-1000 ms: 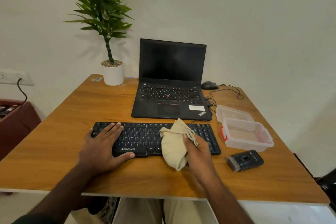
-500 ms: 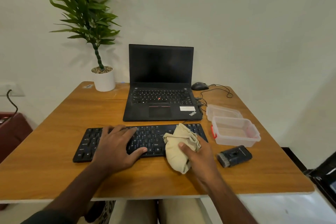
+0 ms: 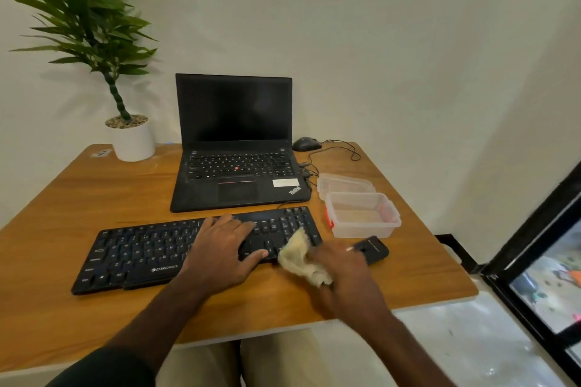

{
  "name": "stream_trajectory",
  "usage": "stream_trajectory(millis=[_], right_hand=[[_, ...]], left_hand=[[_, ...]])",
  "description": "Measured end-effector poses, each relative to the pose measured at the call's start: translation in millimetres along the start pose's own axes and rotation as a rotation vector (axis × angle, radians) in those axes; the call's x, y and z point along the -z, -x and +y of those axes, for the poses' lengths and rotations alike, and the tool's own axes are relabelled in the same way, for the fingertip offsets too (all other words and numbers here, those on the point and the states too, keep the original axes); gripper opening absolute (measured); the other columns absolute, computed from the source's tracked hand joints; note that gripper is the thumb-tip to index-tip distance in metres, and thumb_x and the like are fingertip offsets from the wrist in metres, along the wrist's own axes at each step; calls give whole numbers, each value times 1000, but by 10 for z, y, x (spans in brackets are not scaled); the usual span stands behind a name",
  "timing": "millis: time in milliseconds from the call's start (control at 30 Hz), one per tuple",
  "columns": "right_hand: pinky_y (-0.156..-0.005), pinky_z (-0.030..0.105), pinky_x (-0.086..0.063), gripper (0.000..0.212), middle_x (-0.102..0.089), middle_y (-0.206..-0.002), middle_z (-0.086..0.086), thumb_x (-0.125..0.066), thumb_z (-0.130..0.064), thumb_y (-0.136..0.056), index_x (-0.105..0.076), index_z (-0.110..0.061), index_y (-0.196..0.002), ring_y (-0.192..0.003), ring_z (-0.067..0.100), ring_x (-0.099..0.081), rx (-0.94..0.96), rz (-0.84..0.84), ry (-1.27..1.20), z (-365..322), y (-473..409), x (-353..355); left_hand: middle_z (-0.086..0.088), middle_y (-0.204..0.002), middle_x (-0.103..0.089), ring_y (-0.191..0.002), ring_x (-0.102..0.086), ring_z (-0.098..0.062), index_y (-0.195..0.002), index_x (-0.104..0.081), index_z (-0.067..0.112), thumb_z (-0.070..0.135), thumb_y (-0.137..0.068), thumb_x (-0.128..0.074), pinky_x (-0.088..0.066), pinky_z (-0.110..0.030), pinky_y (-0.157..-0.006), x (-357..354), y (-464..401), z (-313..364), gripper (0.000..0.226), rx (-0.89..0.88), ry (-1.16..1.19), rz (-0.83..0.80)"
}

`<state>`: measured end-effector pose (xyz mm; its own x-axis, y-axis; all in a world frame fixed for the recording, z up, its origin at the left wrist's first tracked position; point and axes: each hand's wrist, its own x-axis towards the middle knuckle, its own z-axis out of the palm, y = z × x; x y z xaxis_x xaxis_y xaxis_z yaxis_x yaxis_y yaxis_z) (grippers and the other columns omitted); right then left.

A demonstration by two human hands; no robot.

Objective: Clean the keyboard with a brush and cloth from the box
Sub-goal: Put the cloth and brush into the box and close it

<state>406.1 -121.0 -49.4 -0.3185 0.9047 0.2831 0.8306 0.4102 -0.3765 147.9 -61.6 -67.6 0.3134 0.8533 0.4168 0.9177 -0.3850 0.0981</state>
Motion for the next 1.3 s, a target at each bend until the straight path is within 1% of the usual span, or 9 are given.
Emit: stream_trajectory(millis=[100,233,333,433,567,667,767,967,1300], right_hand=[[-111,41,-32,43,-53,-138,-16,-60,-36,-91,-57,-38,-134,-130,11,-42,-10,-260,188,-49,87,-86],[-112,39,-30,57,-55,-133,-22,-68,-35,-82,-52,-40,-137,-127,6,-43,-111,-291,1,-42,56,80],[-109,42,-44,54,-55,-132,-21,-77,-31,-79,-56,-46,-127,-126,6,-48,-187,-424,-287,-9,-35,253],[-105,36,-49,45,-60,-129,-19,-78,-27,-85,-61,-39,-125,-121,0,-54,-249,-264,-397,-10,-191,295],[-94,31,-52,36,-70,-122,-1,-69,-32,-93,-65,-19,-126,-112,14,-64,-382,18,-187,-12,-422,203],[-94,38,-54,34,-71,-119,6,-63,-31,-97,-62,-16,-127,-110,23,-65,-433,-36,-46,-6,-540,101],[-87,37,-52,31,-70,-115,8,-60,-31,-98,-61,-13,-123,-107,28,-65,-409,-90,38,-6,-643,25],[-87,36,-54,39,-70,-119,9,-64,-31,-96,-59,-14,-131,-107,26,-66,-473,-99,-74,67,-762,-8],[-80,31,-53,49,-62,-111,-5,-79,-28,-85,-51,-27,-125,-96,13,-62,-582,8,-374,194,-745,32]], left_hand=[[3,-107,-70,-103,-58,-17,-122,-67,21,72,-86,-38,-43,-41,-92,24,-14,65,69,6,-6,9],[2,-112,-69,-107,-58,-18,-125,-65,21,71,-86,-35,-42,-43,-95,86,70,-47,70,91,-3,-6],[-1,-113,-69,-109,-58,-21,-122,-65,20,69,-88,-43,-42,-48,-98,172,201,-309,64,239,19,40],[-9,-112,-69,-108,-59,-27,-119,-66,14,61,-90,-58,-46,-52,-93,312,376,-666,56,430,-2,79],[-20,-117,-63,-111,-54,-38,-125,-62,8,57,-92,-58,-47,-58,-89,537,601,-1005,60,701,-78,67],[-21,-118,-59,-113,-51,-41,-125,-60,7,60,-91,-56,-45,-58,-91,570,740,-1196,63,877,-68,4],[-14,-96,-63,-88,-59,-35,-107,-68,8,67,-90,-52,-53,-52,-79,535,825,-1335,63,960,92,23],[-14,-81,-65,-74,-59,-31,-82,-65,5,50,-96,-56,-51,-42,-70,554,674,-1382,48,1232,513,130],[-15,-98,-69,-92,-65,-32,-100,-66,7,45,-97,-58,-52,-46,-80,503,393,-1350,38,1140,840,68]])
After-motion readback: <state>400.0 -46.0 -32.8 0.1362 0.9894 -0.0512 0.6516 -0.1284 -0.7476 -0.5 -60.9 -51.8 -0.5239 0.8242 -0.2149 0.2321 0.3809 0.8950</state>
